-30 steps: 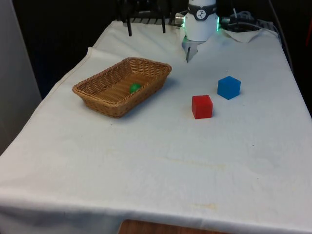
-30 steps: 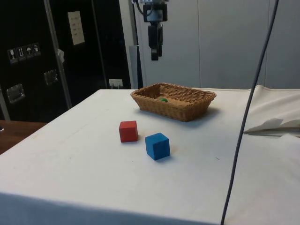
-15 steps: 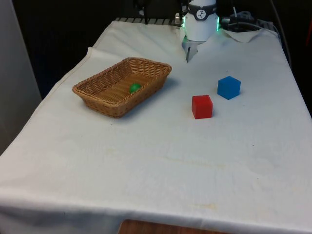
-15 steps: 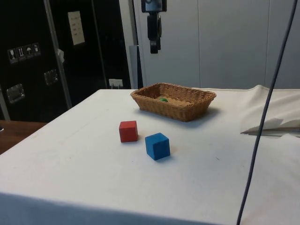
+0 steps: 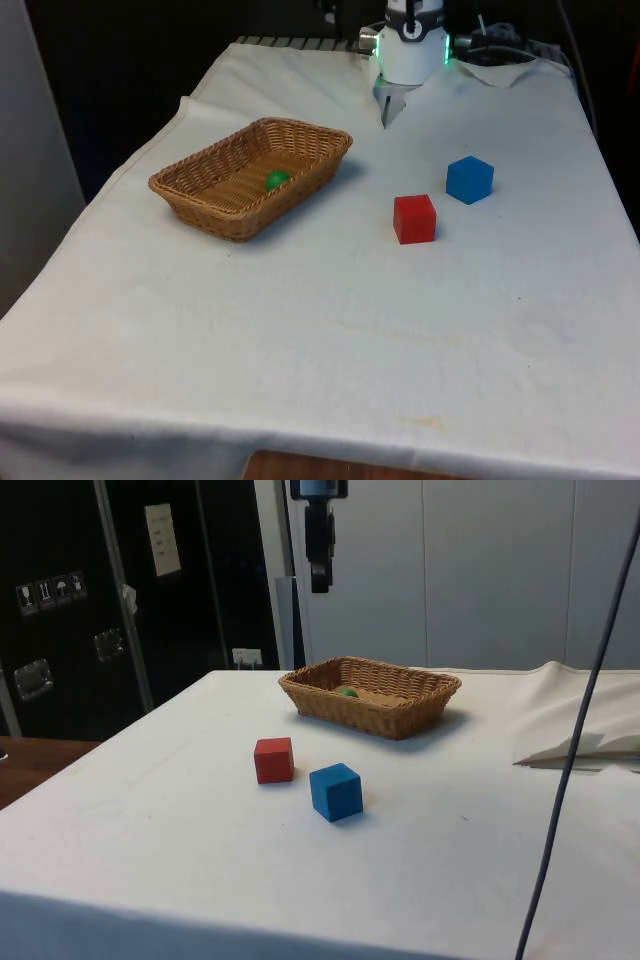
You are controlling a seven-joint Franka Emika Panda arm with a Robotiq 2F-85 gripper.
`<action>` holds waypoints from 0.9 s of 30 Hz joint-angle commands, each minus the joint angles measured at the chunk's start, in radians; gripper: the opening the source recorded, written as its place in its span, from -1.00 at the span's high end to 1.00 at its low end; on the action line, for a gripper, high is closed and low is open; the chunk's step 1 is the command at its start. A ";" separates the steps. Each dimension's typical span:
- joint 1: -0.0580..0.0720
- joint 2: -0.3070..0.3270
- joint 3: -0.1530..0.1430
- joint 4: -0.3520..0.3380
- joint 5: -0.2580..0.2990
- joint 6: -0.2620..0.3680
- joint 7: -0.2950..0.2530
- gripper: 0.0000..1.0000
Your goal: Place all non-red objects into the basket.
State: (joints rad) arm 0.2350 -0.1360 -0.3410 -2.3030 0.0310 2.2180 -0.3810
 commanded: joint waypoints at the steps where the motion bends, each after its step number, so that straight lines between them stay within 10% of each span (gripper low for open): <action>1: 0.001 -0.010 0.009 -0.006 -0.017 -0.001 0.019 -1.00; 27: 0.001 -0.065 0.153 -0.044 -0.001 -0.003 0.053 -1.00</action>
State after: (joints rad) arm 0.2360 -0.2010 -0.1880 -2.3470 0.0300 2.2150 -0.3280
